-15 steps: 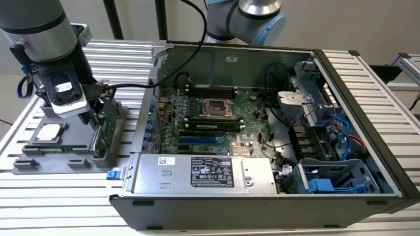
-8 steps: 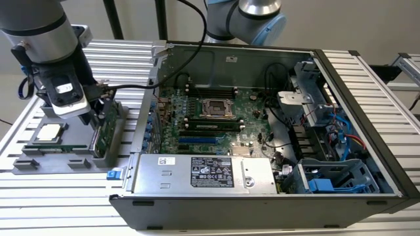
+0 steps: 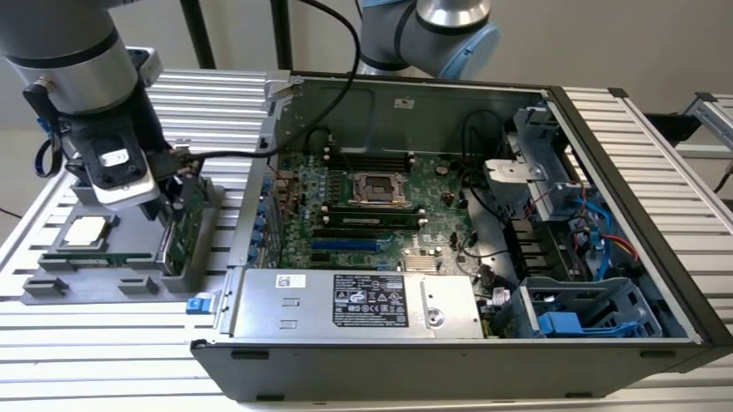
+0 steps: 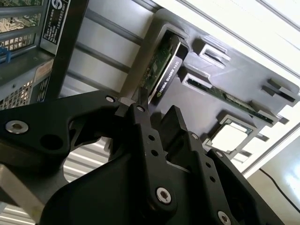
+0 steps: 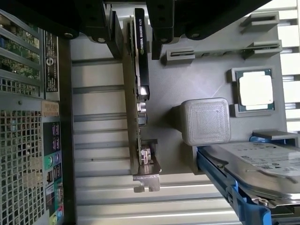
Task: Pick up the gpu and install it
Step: 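Pick up the gpu and move the gpu toward the slot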
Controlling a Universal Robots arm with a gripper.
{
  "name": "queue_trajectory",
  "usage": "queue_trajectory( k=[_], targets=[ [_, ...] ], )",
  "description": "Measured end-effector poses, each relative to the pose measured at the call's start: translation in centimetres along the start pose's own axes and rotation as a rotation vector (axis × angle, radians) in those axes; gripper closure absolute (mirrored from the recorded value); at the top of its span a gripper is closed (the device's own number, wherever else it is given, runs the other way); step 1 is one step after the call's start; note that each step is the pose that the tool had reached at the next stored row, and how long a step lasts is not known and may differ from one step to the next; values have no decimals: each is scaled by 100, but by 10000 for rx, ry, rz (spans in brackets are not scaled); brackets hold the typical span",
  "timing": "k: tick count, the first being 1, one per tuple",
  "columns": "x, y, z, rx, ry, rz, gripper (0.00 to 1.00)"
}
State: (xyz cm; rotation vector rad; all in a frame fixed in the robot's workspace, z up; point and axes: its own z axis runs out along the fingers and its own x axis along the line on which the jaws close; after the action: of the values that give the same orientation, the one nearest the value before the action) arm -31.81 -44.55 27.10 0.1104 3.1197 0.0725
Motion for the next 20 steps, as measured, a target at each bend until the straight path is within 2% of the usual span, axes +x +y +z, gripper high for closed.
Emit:
queue_trajectory(
  k=[20],
  targets=[
    [1, -4, 83, 0, 0, 0, 0]
  ],
)
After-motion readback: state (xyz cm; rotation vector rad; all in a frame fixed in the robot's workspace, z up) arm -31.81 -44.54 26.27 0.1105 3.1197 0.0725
